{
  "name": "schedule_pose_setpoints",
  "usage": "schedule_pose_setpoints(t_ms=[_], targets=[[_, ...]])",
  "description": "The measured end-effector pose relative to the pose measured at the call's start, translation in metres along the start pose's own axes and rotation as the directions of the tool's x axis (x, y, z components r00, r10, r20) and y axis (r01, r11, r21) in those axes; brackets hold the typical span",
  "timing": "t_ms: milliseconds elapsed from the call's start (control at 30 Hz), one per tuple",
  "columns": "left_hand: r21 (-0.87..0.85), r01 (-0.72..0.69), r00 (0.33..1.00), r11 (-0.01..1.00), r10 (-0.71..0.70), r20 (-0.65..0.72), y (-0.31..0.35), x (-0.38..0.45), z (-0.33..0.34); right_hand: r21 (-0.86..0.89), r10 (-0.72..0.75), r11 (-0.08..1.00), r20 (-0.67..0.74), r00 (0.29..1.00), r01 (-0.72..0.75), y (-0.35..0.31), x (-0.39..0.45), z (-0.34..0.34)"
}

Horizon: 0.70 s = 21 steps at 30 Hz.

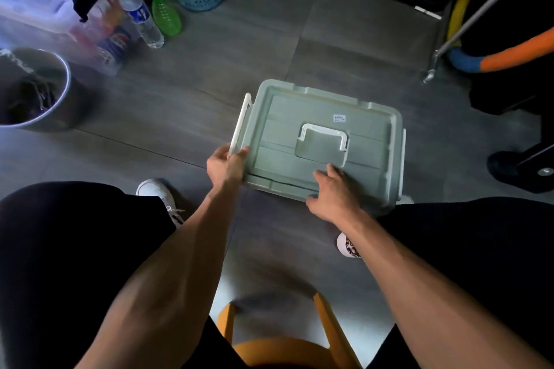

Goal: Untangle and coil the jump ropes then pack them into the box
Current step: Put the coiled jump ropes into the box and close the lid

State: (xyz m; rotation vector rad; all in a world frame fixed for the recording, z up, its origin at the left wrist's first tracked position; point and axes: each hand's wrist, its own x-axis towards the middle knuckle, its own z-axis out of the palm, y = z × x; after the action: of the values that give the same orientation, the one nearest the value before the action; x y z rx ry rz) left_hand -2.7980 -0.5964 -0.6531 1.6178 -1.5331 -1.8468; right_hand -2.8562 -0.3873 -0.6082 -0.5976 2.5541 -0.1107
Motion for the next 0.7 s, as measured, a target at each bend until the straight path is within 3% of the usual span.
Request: schedule_pose_setpoints(t_ms=[167,233,300,367,433,500,567,700], targets=[[0.175,-0.142,0.99,0.974,0.141,0.021,0.002,-0.006,-0.003,0.007,0.004,1.0,0.061,0.998,-0.005,0.003,-0.001,-0.002],[0.328,-0.278,0.96,0.903,0.271,0.068,0.008,-0.004,-0.007,0.015,-0.002,1.0,0.07,0.998,0.001,0.006,-0.002,-0.003],[0.415,-0.307,0.951,0.857,0.289,0.108,0.013,-0.006,-0.008,0.035,-0.01,0.999,0.081,0.997,0.007,0.009,-0.003,-0.007],[0.465,-0.204,0.979,0.862,0.174,0.105,0.006,-0.015,-0.004,0.086,-0.018,0.996,0.103,0.995,0.009,0.014,-0.006,-0.011],[0.32,0.113,0.991,0.941,-0.129,0.029,-0.009,-0.03,0.005,0.172,-0.017,0.985,0.11,0.994,-0.003,0.022,-0.009,-0.016],[0.068,0.415,0.9,0.907,-0.421,0.115,-0.023,-0.049,0.019,0.264,-0.002,0.964,0.092,0.996,-0.023,0.031,-0.013,-0.019],[-0.065,0.534,0.818,0.843,-0.495,0.294,-0.029,-0.071,0.033,0.32,0.033,0.946,0.089,0.996,-0.059,0.043,-0.022,-0.023],[-0.174,0.546,0.799,0.819,-0.447,0.402,-0.034,-0.089,0.059,0.371,0.075,0.922,0.115,0.991,-0.113,0.078,-0.04,-0.036]])
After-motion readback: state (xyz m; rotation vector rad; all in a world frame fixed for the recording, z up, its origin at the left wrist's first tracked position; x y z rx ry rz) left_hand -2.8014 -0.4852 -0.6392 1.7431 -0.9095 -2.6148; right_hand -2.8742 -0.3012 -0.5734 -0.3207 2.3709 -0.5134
